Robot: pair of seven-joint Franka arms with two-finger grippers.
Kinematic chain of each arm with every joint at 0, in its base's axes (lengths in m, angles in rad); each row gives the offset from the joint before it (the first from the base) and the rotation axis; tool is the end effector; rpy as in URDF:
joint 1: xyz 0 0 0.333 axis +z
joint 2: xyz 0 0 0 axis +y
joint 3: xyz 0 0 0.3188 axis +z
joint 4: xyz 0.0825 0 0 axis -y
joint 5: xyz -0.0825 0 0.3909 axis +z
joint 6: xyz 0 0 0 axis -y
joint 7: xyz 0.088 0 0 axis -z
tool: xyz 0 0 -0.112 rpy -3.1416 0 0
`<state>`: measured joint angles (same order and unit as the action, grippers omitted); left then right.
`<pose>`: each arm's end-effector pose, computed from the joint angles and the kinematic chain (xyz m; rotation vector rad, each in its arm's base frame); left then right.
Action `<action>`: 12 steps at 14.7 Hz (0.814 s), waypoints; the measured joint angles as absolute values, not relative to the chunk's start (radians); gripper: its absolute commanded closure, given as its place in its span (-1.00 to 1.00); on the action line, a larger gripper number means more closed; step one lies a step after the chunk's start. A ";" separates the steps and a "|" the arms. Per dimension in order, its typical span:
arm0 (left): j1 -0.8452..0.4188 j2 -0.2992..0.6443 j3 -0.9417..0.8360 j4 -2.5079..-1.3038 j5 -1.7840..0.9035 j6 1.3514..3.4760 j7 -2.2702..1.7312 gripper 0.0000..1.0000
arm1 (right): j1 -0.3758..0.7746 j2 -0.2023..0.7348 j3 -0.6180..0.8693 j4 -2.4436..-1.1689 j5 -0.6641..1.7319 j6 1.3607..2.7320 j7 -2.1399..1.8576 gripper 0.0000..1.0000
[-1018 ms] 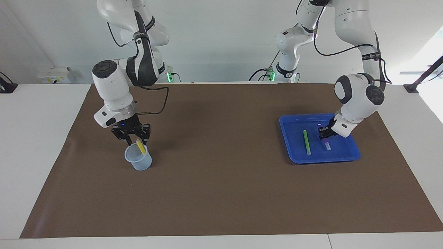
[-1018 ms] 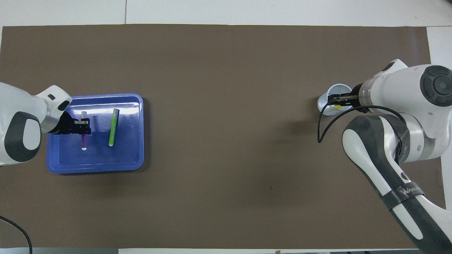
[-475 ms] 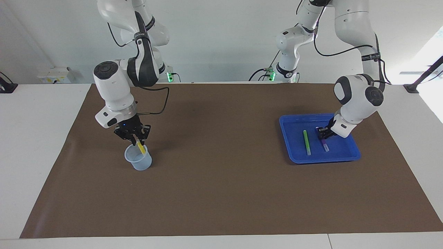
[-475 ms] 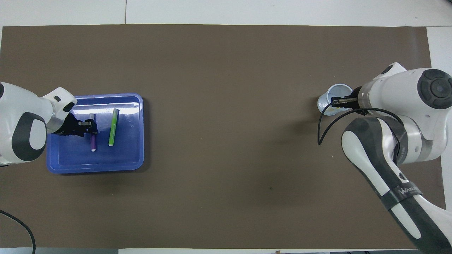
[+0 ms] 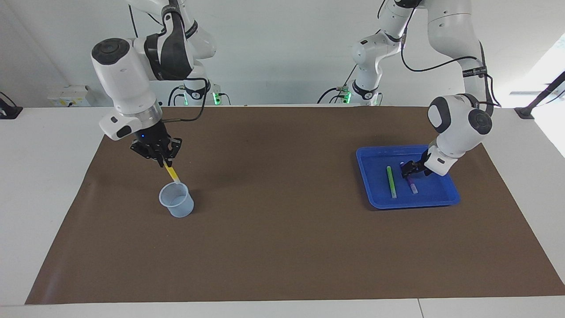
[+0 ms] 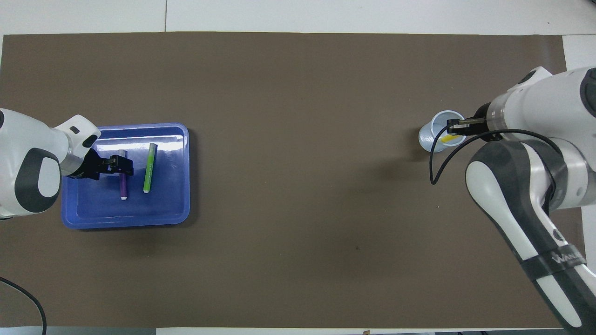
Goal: Right arm passes pens to left for tray arrangement
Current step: 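Pull the yellow pen from the cup with the right gripper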
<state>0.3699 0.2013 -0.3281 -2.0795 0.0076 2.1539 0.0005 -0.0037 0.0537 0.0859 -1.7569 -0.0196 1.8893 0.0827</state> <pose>0.5674 0.0268 0.3203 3.0748 0.0602 -0.1768 0.5935 0.0464 0.5296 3.1314 0.0072 0.1250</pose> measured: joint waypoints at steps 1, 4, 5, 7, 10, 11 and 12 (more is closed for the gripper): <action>0.370 0.199 -0.329 -2.048 0.008 2.113 0.001 -1.00 | -0.003 0.053 0.091 -1.725 -0.010 1.850 0.087 1.00; 0.368 0.188 -0.335 -1.919 -0.004 1.947 0.000 -1.00 | 0.001 0.056 0.121 -1.680 0.101 1.822 0.214 1.00; 0.367 0.184 -0.335 -1.873 -0.025 1.892 -0.003 -1.00 | 0.005 0.063 0.125 -1.675 0.151 1.825 0.284 1.00; 0.364 0.177 -0.337 -1.786 -0.082 1.796 -0.043 -1.00 | 0.008 0.082 0.139 -1.659 0.264 1.847 0.421 1.00; 0.360 0.144 -0.356 -1.717 -0.175 1.727 -0.211 -1.00 | 0.008 0.117 0.213 -1.638 0.395 1.954 0.725 1.00; 0.358 0.124 -0.366 -1.713 -0.213 1.723 -0.283 -1.00 | 0.010 0.127 0.250 -1.635 0.425 2.006 0.828 1.00; 0.356 0.099 -0.378 -1.711 -0.255 1.720 -0.365 -1.00 | 0.012 0.138 0.288 -1.631 0.444 2.052 0.928 1.00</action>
<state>0.3563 0.0991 -0.3784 -1.7110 -0.2549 1.7198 -0.3653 0.0119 0.1382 0.2876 -1.6314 0.4437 2.0522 0.9277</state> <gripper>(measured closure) 0.000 0.833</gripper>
